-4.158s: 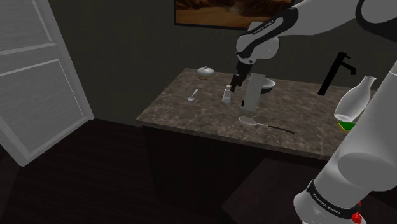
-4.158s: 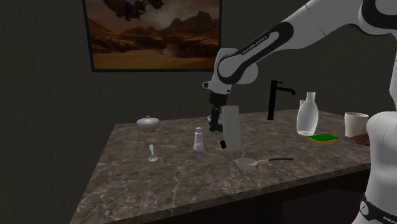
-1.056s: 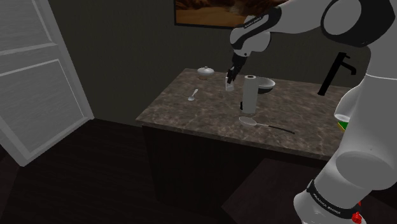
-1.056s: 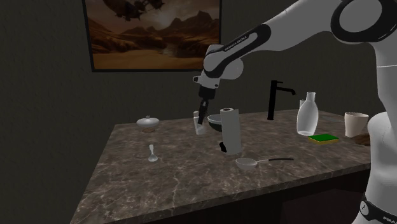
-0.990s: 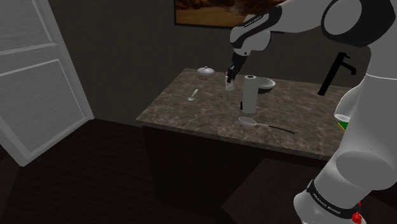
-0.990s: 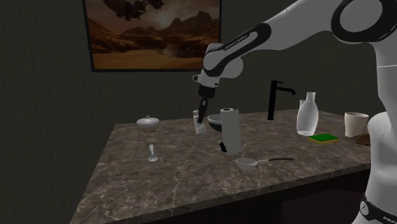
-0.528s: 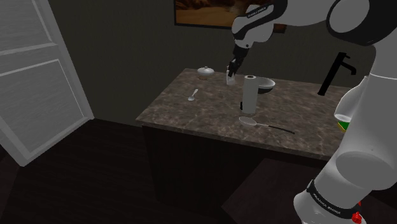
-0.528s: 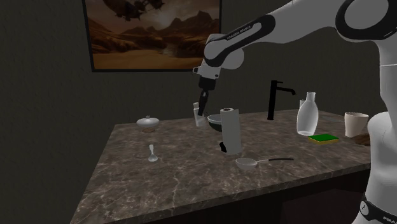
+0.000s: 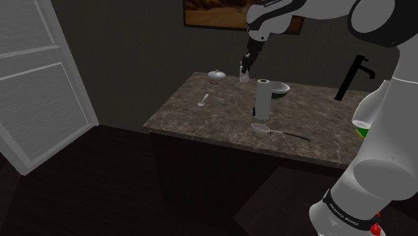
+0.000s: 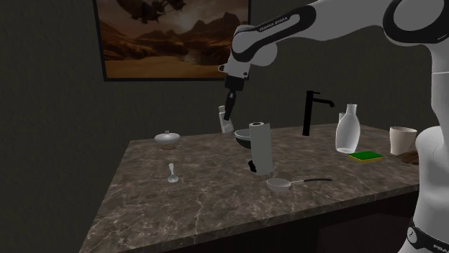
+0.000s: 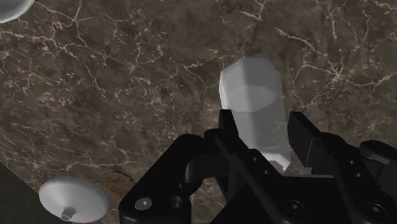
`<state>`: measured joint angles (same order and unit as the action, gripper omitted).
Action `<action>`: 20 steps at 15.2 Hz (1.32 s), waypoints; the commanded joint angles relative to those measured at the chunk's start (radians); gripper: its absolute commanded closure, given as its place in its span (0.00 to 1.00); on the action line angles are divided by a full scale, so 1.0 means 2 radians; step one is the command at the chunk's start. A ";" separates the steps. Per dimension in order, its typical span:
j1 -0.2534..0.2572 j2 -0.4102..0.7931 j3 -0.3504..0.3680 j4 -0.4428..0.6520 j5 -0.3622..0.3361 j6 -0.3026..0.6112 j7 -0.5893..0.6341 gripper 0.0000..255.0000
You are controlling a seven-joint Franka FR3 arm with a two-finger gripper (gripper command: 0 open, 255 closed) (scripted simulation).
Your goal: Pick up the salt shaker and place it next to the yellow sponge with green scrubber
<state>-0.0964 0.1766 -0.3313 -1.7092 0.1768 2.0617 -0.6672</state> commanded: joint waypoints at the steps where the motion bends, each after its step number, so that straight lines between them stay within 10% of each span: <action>1: 0.000 -0.001 0.000 0.011 -0.001 -0.013 0.002 1.00; 20: -0.070 -0.246 -0.066 -0.241 -0.084 0.002 -0.103 1.00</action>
<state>-0.2229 -0.2868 -0.4532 -2.1696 0.0210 2.0707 -0.8581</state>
